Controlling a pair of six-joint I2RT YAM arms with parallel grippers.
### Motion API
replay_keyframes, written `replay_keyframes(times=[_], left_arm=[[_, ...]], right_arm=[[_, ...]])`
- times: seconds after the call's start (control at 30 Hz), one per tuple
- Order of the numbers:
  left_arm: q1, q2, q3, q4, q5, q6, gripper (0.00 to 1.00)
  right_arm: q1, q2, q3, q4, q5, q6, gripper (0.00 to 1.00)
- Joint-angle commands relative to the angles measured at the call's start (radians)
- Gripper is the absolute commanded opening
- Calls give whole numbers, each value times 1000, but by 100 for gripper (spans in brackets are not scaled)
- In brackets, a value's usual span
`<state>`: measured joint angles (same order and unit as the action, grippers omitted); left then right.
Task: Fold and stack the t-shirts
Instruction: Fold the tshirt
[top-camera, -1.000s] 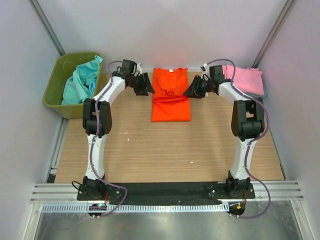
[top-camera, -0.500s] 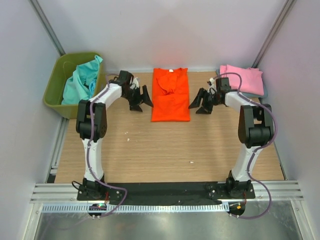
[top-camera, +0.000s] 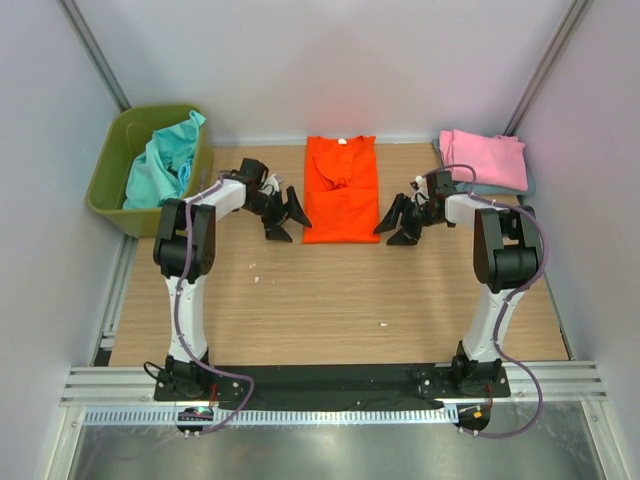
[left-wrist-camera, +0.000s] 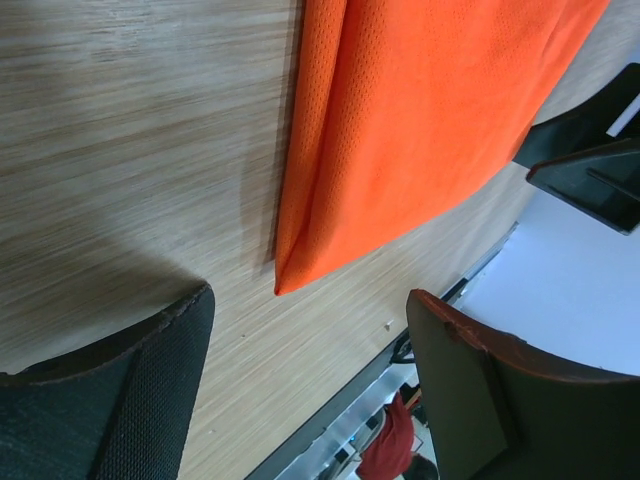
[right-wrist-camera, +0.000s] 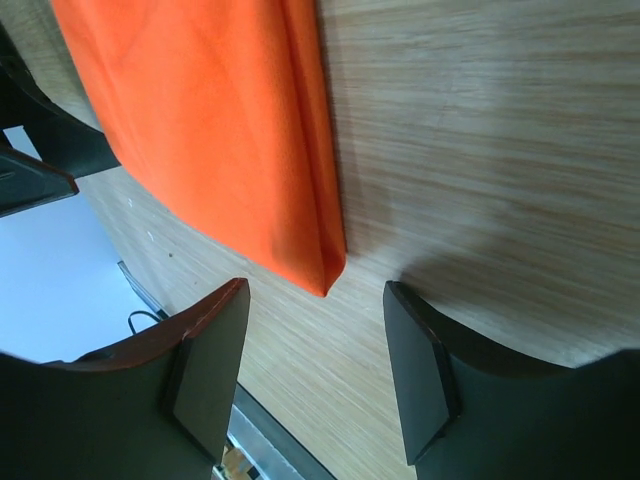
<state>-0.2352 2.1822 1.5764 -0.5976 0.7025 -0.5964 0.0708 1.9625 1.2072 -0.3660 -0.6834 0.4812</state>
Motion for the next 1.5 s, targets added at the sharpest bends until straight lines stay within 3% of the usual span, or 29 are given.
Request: replay_keyframes(times=[0.0,0.17,0.4,0.8,0.87,1.0,1.03,1.07,1.17,1.47], left_arm=[[-3,24,14,35,32,-22,79],[-7,25,-4,35,45,-36,76],[-15,68,2,68,71,-51,64],[-24,77,-24,91,78,-66,55],[-24,79,-29,101,83,-74,49],[-26,74,-49,136,95,-103,28],[-26,73,-55,136,92,-106,8],[-26,70,-58,133,88,-108,0],[-26,34,-73,128,80,-112,0],[-27,-192,-144,130,149,-132,0]], right_arm=[[3,19,34,30,-22,25,62],[4,16,17,19,-28,23,60],[18,30,6,38,-30,30,57],[38,76,28,85,-51,62,45],[37,81,28,87,-54,65,41],[37,75,26,88,-50,60,20],[37,64,28,82,-47,57,18],[37,56,28,79,-44,50,16],[34,7,34,49,-33,25,2],[34,-207,19,-71,-13,-39,1]])
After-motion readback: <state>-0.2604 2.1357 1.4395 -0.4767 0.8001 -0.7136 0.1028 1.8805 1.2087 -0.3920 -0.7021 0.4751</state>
